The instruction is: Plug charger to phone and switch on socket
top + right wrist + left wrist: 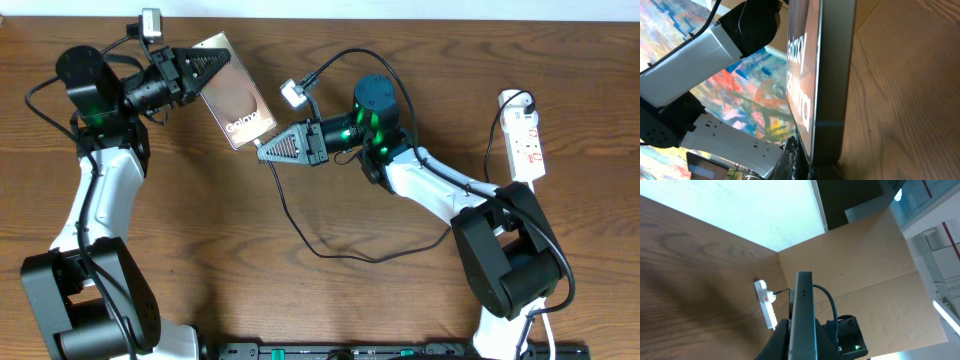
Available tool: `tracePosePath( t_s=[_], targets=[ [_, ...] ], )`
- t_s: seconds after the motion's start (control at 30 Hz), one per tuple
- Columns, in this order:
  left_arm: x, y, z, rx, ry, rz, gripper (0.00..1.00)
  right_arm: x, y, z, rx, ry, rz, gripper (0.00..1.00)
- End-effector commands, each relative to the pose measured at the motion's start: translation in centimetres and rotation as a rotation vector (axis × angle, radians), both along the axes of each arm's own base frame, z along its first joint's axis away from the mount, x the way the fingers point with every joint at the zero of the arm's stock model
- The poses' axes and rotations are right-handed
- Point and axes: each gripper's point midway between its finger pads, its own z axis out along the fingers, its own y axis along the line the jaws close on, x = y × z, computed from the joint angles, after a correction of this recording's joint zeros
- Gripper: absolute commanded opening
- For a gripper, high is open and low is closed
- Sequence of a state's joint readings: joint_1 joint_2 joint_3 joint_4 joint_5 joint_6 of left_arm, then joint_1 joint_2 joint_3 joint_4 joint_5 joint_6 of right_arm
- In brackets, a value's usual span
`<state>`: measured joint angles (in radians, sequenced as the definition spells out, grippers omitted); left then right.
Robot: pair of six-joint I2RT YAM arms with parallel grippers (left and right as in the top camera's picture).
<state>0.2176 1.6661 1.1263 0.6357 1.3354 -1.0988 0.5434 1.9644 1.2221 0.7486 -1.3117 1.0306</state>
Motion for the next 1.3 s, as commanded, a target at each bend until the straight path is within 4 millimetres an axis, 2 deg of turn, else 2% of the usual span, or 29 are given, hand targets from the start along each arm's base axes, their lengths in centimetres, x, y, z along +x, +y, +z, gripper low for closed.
tracePosePath(
  t_s=[0.0, 0.37, 0.43, 0.6, 0.73, 1.27],
  targets=[
    [-0.6, -0.2, 1.8, 0.015, -0.059, -0.018, 0.07, 0.5, 0.2, 0.0, -0.001, 0.01, -0.026, 0.01],
    [-0.3, 1.6, 1.9, 0.01, -0.049, 0.026, 0.07, 0.5, 0.2, 0.4, 0.007, 0.018, -0.025, 0.01],
    [-0.2, 2.2, 2.5, 0.0, -0.06, 0.039, 0.07, 0.4, 0.1, 1.1, 0.029, -0.001, -0.022, 0.01],
    [-0.5, 3.0, 4.5, -0.023, -0.109, 0.055, 0.08, 0.3, 0.1, 1.4, 0.036, -0.005, -0.016, 0.01],
    [-0.6, 3.6, 4.9, -0.031, -0.115, 0.066, 0.07, 0.2, 0.1, 1.4, 0.037, -0.007, -0.011, 0.01],
    [-0.7, 3.5, 4.9, -0.024, -0.123, 0.062, 0.08, 0.4, 0.4, 1.4, 0.075, -0.091, -0.024, 0.01]
  ],
)
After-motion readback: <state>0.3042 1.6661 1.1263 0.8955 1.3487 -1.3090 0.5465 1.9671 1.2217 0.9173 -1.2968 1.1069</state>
